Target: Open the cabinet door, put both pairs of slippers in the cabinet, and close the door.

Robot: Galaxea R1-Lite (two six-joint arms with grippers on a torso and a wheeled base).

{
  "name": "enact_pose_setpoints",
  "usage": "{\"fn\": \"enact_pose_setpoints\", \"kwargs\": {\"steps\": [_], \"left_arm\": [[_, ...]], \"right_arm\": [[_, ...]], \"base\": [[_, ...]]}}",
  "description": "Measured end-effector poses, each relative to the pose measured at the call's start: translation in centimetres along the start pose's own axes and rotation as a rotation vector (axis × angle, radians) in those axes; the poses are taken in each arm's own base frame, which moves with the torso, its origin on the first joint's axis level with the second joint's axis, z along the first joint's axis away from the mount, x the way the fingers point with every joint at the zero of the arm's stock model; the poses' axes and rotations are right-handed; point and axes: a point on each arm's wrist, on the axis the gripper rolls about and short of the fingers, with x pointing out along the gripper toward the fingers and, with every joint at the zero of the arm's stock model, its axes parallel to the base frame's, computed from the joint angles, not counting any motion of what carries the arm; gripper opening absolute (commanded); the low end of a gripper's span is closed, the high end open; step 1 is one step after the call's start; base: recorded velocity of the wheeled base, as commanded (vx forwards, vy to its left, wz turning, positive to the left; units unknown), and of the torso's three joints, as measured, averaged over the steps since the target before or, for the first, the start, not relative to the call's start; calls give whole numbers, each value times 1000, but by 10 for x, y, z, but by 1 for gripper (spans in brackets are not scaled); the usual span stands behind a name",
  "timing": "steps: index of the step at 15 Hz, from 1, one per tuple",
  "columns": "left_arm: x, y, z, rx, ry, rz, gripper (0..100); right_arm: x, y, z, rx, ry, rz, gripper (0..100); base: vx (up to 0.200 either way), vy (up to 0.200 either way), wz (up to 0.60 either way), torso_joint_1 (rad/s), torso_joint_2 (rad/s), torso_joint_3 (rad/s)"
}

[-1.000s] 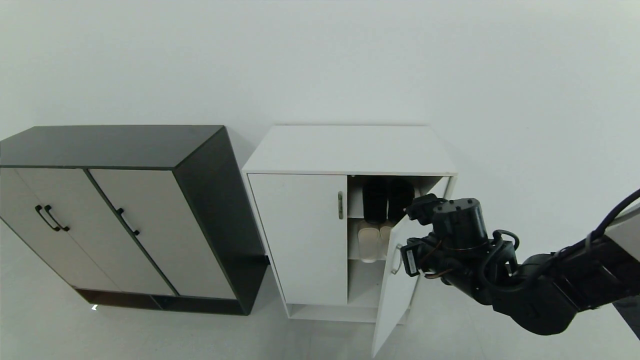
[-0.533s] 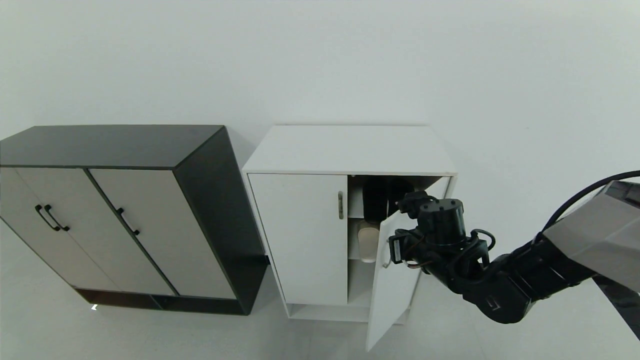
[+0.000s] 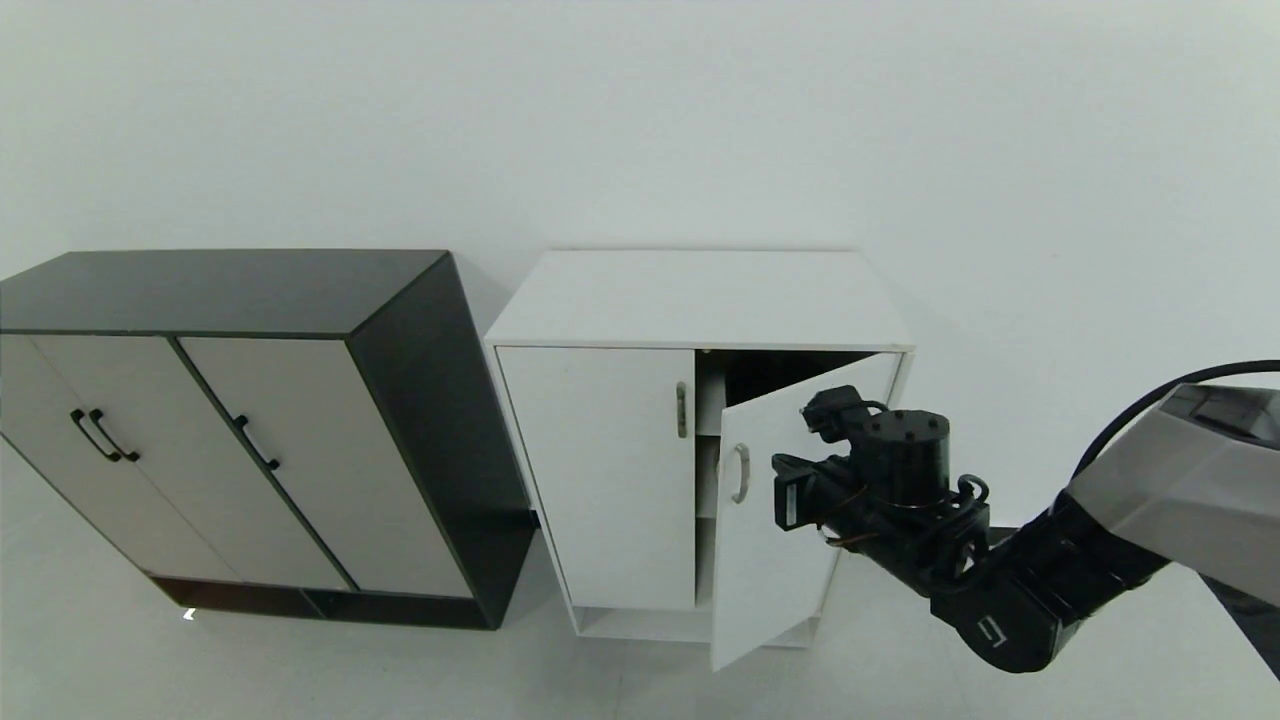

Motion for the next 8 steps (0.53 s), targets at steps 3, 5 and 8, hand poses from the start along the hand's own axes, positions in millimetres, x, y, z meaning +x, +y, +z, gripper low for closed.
{"fn": "enact_pose_setpoints", "kwargs": {"steps": [3,5,8], "left_arm": [[0,0,0,2,0,0,0],[0,0,0,5,0,-1,0],[0,0,0,8,0,-1,0]], "right_arm": [[-15,-10,-5,3,6,128,0],[-18,-16,-6,2,12,116,0],[-20,-18,-5,-1,8,110,0]], "base": [[0,0,0,0,0,0],[0,0,0,0,0,0],[200,0,0,-4,2,1]]}}
